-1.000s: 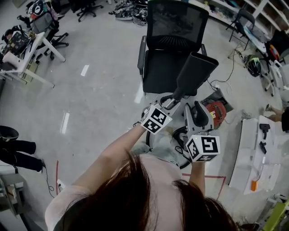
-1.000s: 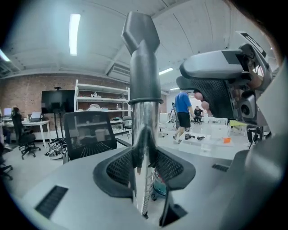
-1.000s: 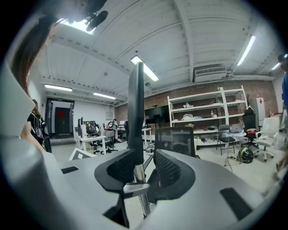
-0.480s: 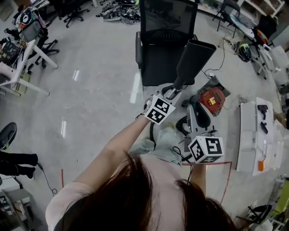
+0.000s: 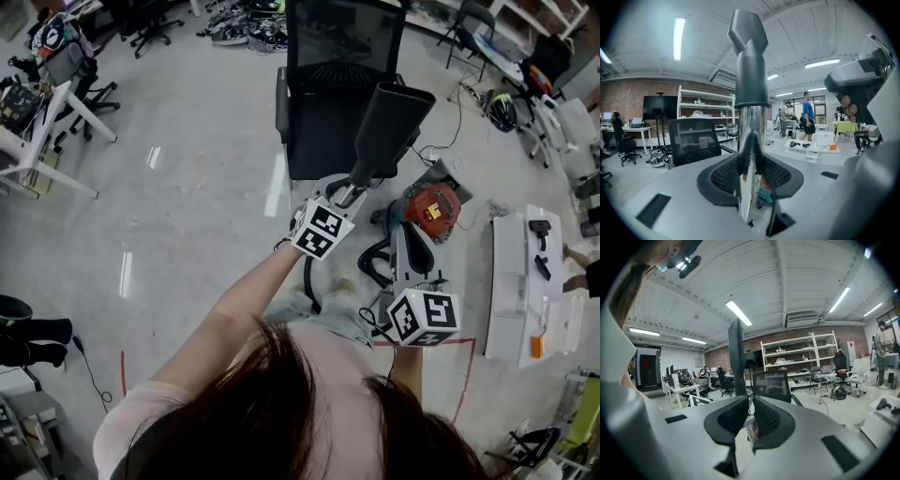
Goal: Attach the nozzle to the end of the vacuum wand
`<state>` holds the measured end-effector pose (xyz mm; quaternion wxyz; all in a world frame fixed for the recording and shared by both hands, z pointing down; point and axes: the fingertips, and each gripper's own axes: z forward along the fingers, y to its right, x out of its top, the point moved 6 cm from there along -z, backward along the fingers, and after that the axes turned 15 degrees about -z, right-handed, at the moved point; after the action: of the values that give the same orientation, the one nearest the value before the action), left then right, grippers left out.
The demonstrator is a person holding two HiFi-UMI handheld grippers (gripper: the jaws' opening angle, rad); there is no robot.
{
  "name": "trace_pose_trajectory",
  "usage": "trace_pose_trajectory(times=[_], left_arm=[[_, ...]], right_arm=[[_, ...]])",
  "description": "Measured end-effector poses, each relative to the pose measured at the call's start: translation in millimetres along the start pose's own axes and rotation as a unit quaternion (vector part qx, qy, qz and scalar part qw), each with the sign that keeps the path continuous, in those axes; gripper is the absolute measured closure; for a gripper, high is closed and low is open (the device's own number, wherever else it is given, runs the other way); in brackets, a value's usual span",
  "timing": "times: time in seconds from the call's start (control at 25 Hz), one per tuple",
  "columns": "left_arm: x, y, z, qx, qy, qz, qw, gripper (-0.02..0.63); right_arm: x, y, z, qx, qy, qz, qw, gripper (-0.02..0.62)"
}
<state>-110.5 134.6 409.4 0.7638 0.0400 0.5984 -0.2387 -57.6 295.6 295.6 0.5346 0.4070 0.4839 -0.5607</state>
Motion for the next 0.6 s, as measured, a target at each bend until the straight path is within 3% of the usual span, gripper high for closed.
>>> trace_pose_trajectory(times=[0.6], left_arm=[[4.1, 32.3, 43.5, 0.035, -0.014, 0.003, 0.9993, 0.449]], right_arm=[[-1.9, 82.8, -7.7, 0.05, -0.014, -0.004, 0.999, 0.548]])
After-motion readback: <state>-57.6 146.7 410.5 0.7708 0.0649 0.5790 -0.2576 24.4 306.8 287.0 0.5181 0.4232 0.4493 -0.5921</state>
